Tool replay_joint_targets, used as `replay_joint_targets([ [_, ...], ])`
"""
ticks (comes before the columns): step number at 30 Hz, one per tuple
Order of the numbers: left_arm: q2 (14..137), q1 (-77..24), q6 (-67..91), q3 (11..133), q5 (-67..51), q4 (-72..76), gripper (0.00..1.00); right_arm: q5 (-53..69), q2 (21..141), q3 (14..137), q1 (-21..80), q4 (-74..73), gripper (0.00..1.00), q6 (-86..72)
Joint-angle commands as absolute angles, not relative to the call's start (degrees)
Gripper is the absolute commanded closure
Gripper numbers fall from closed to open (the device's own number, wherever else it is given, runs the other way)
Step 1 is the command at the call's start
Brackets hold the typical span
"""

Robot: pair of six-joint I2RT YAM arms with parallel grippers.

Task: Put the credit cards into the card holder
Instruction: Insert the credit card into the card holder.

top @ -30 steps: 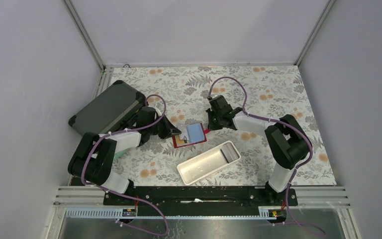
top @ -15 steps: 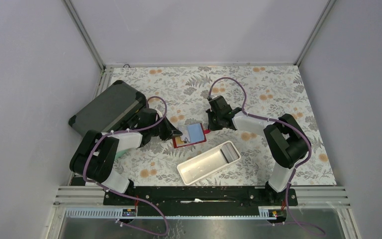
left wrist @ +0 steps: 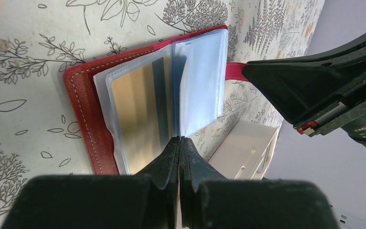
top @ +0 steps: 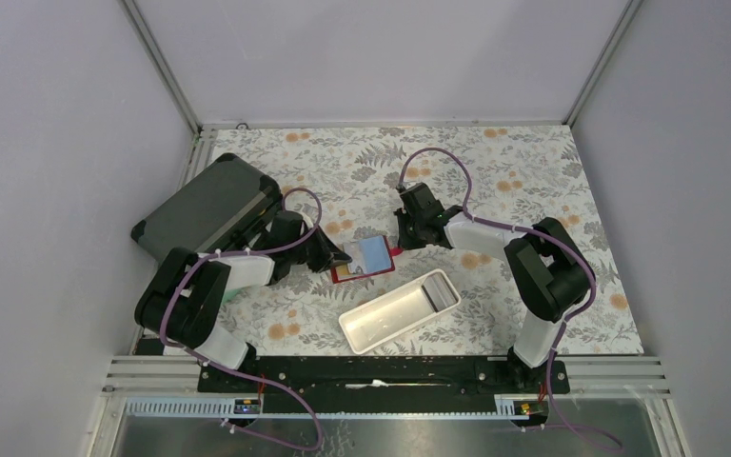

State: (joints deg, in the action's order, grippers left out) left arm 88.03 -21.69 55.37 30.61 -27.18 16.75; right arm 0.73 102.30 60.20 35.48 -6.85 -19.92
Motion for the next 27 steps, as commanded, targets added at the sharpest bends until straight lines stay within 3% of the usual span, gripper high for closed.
replay_joint_targets([
  [1,88.1,-22.2,54.4,30.9,-26.4,17.4,1.00,0.7,102.5,62.4,35.1,-5.9,1.00,-20.1],
  [27,84.2,-22.9,55.9,28.7,-17.0,17.1,1.00,2.3,102.3,62.4,35.2,-6.0,1.00,-20.7],
])
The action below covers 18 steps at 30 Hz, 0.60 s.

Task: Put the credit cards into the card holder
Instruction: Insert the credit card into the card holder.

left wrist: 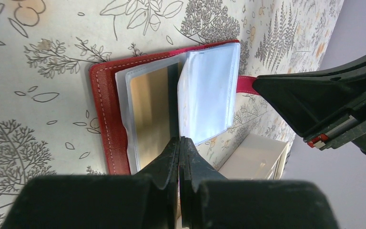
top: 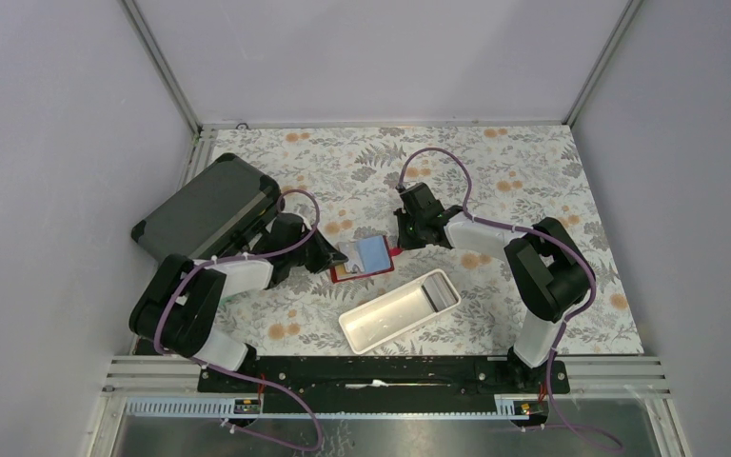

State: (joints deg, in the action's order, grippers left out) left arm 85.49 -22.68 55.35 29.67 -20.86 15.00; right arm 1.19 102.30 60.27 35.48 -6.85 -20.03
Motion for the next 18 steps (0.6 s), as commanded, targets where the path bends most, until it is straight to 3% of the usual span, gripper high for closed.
replay_joint_targets([
  [1,84.6,-22.9,56.1,28.8,-17.2,17.4,1.00,2.3,102.3,62.4,35.2,-6.0,1.00,-20.7],
  [18,86.9,-25.3,52.9,30.3,-18.6,18.0,1.00,3.2,102.3,62.5,35.2,-6.0,1.00,-20.7],
])
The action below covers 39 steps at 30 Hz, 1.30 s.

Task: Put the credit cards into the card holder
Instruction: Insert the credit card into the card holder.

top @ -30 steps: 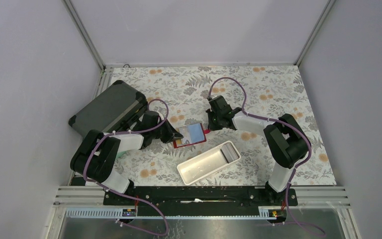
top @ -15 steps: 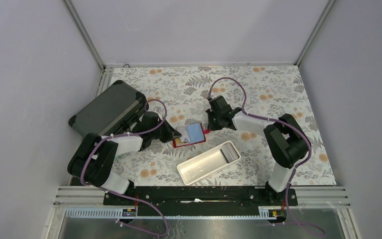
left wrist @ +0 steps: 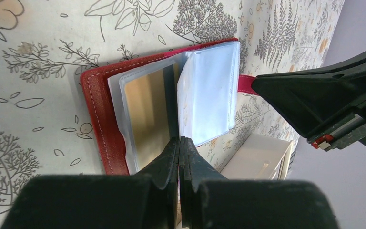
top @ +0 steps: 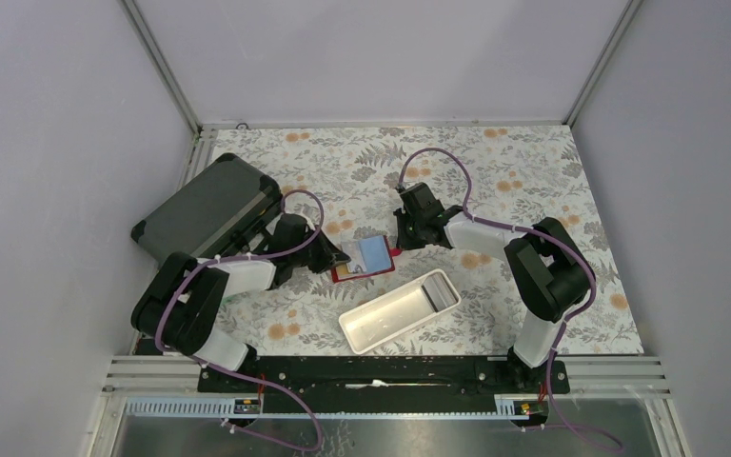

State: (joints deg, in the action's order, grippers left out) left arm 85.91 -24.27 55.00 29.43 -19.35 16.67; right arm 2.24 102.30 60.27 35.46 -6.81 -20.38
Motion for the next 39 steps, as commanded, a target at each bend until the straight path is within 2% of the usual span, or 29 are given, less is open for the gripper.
replay_joint_targets([
  [1,87.0,-25.5,52.9,30.4,-18.5,17.9,1.00,3.2,102.3,62.5,35.2,-6.0,1.00,-20.7],
  [39,92.9,-26.0,51.8,34.9,-21.8,14.1,1.00,4.5,103.7,64.7,35.1,-7.7,1.00,-20.8],
])
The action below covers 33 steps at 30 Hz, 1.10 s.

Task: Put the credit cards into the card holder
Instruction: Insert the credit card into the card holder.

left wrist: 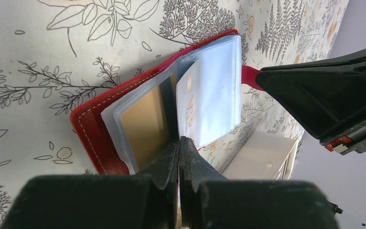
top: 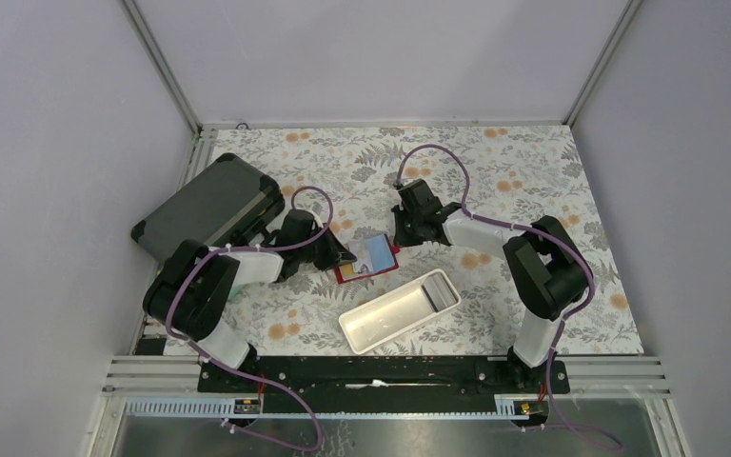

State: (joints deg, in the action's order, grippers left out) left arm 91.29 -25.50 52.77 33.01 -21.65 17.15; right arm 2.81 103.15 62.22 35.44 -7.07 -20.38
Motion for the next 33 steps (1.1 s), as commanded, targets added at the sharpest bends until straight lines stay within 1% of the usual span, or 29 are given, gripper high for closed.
replay_joint_targets([
  [1,93.0,-26.0,51.7,35.2,-21.8,13.7,1.00,4.5,103.7,64.7,35.1,-7.8,1.00,-20.9],
  [5,93.3,-26.2,51.4,35.9,-21.7,12.3,0.95,4.9,103.6,64.6,35.1,-7.7,1.00,-21.0],
  [13,92.7,-27.4,49.2,37.8,-20.2,8.8,0.81,5.1,103.9,64.6,35.2,-8.3,1.00,-21.1],
  [16,92.3,-27.7,48.2,38.5,-19.4,7.4,0.79,5.2,103.9,64.7,35.1,-8.3,1.00,-21.1],
  [18,92.0,-27.9,47.4,39.0,-18.3,6.0,0.76,5.2,103.8,64.7,35.2,-8.2,1.00,-21.1],
  [23,91.8,-27.9,46.3,40.2,-17.0,3.3,0.67,5.1,103.6,64.5,35.1,-8.4,1.00,-21.1],
  [25,91.7,-28.0,46.0,40.5,-16.4,2.4,0.65,5.0,103.6,64.6,35.2,-8.7,1.00,-21.1],
  [33,90.2,-28.9,44.2,42.0,-14.2,0.1,0.65,6.3,103.6,64.8,35.2,-9.4,1.00,-21.3],
])
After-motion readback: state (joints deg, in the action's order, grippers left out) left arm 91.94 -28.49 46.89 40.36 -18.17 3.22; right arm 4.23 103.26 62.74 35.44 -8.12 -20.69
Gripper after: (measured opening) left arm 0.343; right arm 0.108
